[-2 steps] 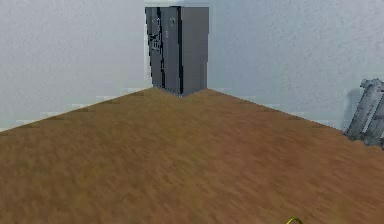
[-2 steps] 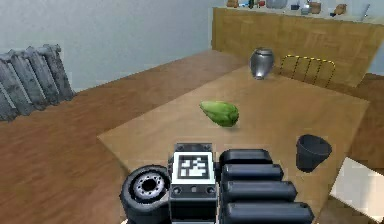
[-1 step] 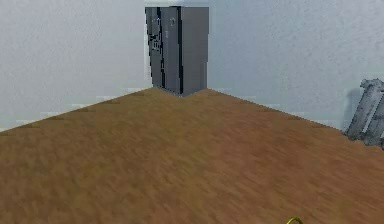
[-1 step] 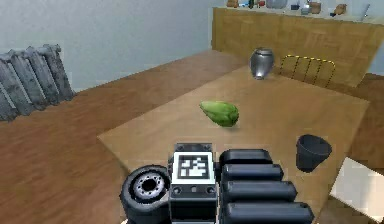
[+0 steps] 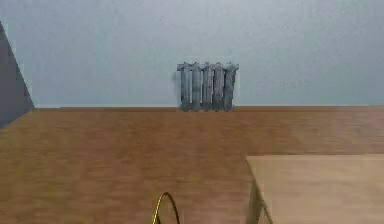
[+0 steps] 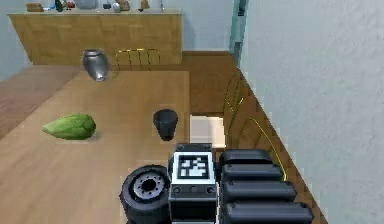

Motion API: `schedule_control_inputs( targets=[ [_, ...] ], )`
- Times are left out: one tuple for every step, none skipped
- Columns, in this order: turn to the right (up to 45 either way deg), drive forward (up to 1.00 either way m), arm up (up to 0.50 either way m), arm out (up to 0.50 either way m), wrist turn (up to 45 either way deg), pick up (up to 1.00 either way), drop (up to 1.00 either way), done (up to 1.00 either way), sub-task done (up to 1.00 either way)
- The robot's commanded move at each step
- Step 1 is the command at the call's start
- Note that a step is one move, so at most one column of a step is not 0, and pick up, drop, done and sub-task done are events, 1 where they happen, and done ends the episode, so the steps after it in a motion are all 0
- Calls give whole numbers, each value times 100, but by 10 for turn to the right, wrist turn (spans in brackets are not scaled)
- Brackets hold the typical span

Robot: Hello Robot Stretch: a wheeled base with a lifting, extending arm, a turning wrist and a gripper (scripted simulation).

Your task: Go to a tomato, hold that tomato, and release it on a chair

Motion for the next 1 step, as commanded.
schedule_control_inputs(
  targets=[
    [450,0,0,0,0,0,0,0,0]
  ],
)
